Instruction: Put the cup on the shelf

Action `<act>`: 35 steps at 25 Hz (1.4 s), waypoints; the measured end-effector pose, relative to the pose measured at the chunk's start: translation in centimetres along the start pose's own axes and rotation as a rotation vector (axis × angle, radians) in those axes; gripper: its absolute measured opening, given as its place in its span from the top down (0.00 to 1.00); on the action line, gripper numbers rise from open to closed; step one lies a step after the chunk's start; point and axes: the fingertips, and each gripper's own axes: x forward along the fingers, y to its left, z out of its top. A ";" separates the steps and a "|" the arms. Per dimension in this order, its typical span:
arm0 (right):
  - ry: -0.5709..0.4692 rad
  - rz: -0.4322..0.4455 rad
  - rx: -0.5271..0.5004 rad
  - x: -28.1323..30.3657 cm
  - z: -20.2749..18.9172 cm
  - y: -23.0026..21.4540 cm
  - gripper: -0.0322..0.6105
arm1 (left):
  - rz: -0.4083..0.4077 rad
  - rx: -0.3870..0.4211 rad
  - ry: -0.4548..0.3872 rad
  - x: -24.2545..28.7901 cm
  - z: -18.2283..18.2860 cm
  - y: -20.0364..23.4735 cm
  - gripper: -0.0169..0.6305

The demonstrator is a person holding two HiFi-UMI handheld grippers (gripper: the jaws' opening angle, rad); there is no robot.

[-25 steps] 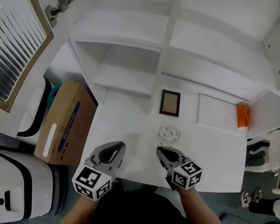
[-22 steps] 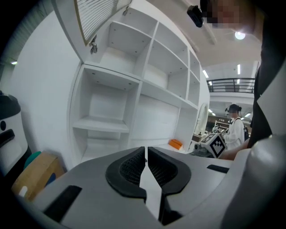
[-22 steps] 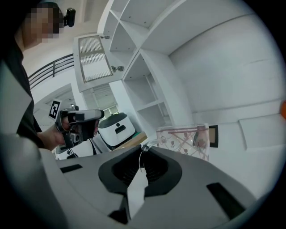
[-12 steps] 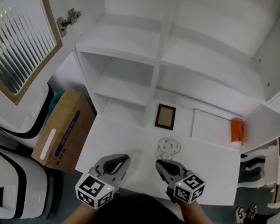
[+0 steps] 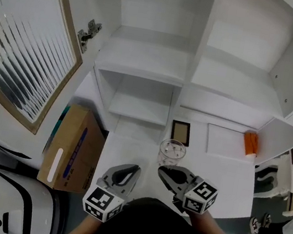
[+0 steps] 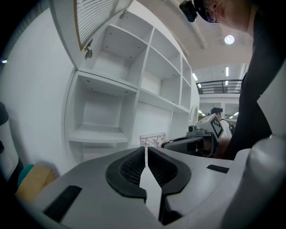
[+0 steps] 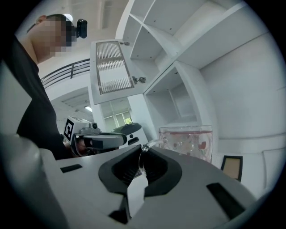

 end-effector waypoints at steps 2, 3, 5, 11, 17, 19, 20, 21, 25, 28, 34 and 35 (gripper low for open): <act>0.002 0.015 -0.026 1.4 1.1 0.7 0.92 | 0.006 0.010 0.009 -0.5 -0.1 1.4 0.93; 0.004 0.023 -0.040 1.9 1.7 1.0 0.92 | 0.007 0.017 0.010 -0.7 0.0 2.0 0.93; 0.004 0.037 -0.067 2.8 2.9 1.6 0.92 | 0.006 0.031 0.007 -0.9 0.4 2.9 0.93; -0.030 0.072 -0.110 5.3 6.9 3.7 0.91 | -0.007 0.044 -0.014 -1.2 1.8 5.2 0.93; -0.077 0.137 -0.202 6.7 12.2 6.8 0.92 | -0.048 0.063 -0.027 -0.5 2.7 4.5 0.93; -0.091 0.154 -0.239 6.8 14.1 7.5 0.92 | -0.048 0.064 -0.036 -0.5 2.9 4.6 0.93; -0.101 0.162 -0.250 6.8 15.1 7.7 0.92 | -0.047 0.061 -0.039 -0.5 3.0 4.5 0.93; -0.110 0.169 -0.258 6.7 16.1 8.0 0.91 | -0.046 0.056 -0.040 -0.5 2.9 4.5 0.93; -0.126 0.176 -0.307 6.7 19.4 8.3 0.92 | -0.041 0.039 -0.036 -0.5 2.3 4.1 0.93; -0.125 0.192 -0.339 6.5 21.4 8.8 0.92 | -0.027 0.036 -0.033 -0.8 2.2 4.1 0.93; -0.108 0.243 -0.391 6.7 24.1 10.2 0.91 | -0.018 0.025 -0.034 -1.0 2.2 3.7 0.93; -0.107 0.244 -0.402 6.8 24.5 10.2 0.91 | -0.016 0.026 -0.036 -1.1 2.2 3.5 0.93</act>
